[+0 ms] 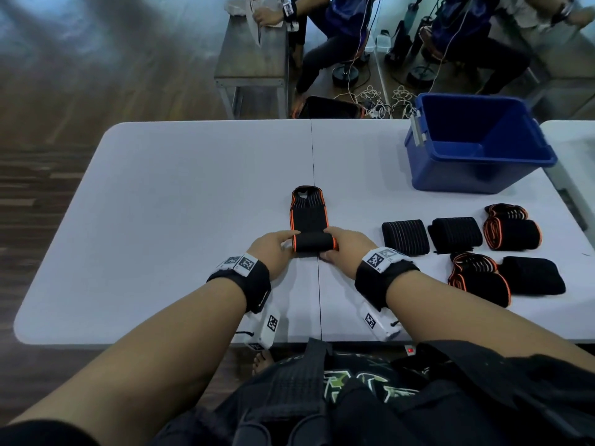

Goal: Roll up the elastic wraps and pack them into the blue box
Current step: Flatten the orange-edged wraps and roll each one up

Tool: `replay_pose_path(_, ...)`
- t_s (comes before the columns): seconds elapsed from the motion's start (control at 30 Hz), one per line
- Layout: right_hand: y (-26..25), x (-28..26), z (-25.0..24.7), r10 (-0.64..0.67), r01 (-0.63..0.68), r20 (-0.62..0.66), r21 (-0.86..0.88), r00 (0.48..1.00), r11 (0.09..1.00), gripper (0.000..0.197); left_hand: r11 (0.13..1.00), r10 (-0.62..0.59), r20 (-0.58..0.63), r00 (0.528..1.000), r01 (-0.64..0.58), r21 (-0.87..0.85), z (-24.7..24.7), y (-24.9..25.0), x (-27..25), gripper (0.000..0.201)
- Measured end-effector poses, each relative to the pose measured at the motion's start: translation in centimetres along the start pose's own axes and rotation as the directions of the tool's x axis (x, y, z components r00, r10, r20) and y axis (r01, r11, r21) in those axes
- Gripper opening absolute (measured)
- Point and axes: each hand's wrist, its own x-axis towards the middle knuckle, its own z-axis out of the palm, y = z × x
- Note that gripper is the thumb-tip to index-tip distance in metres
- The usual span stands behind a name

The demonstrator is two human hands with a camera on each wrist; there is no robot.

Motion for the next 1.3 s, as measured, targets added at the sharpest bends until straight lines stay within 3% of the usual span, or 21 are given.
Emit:
replay_pose_path(0.13, 0.3, 0.2, 0.2, 0.111, -0.101, -0.04, 0.188, 0.993, 0.977, 0.014, 0.993, -0.027, 0.012, 1.0, 0.028, -0.114, -0.1, 0.0, -0.3, 0.025)
replay_pose_path(0.2, 0.2, 0.3, 0.2, 0.141, -0.134, -0.021, 0.2, 0.99, 0.971, 0.02, 0.988, -0.057, 0.021, 0.998, 0.06, -0.144, -0.1, 0.1, -0.2, 0.026)
replay_pose_path(0.37, -0.2, 0.2, -0.2, 0.178, -0.18, 0.03, 0.145, 0.984, 0.973, 0.042, 0.984, -0.155, 0.036, 0.987, 0.158, -0.086, -0.7, 1.4, -0.3, 0.05)
replay_pose_path(0.73, -1.1, -0.8, 0.3, 0.223, -0.229, 0.078, 0.083, 0.972, 0.97, 0.044, 0.968, -0.252, 0.12, 0.96, 0.249, 0.044, -1.4, 2.5, -0.3, 0.048)
replay_pose_path(0.83, -1.5, -1.5, 0.3, 0.233, -0.238, 0.1, 0.042, 0.967, 0.97, 0.04, 0.982, -0.178, 0.064, 0.982, 0.173, 0.074, -2.0, 2.2, -0.6, 0.022)
replay_pose_path(0.93, -1.8, -2.2, 0.4, 0.243, -0.251, 0.118, 0.052, 0.963, 0.967, 0.039, 0.998, -0.06, 0.026, 0.998, 0.06, -0.004, -2.7, 1.8, -1.1, 0.035)
replay_pose_path(1.1, -1.4, -4.8, 1.1, 0.327, -0.336, 0.084, 0.148, 0.941, 0.93, 0.04, 0.981, 0.13, 0.153, 0.98, -0.149, 0.121, -2.6, 2.3, -2.1, 0.03)
replay_pose_path(1.2, 0.2, -7.7, 1.6, 0.453, -0.429, -0.007, 0.313, 0.891, 0.848, 0.046, 0.961, 0.202, 0.219, 0.955, -0.236, 0.142, -1.1, 3.5, -2.6, 0.023)
replay_pose_path(1.3, 2.1, -11.2, 2.6, 0.613, -0.467, -0.123, 0.536, 0.781, 0.703, 0.038, 0.948, 0.258, 0.261, 0.93, -0.296, 0.116, 1.5, 5.2, -2.9, 0.021)
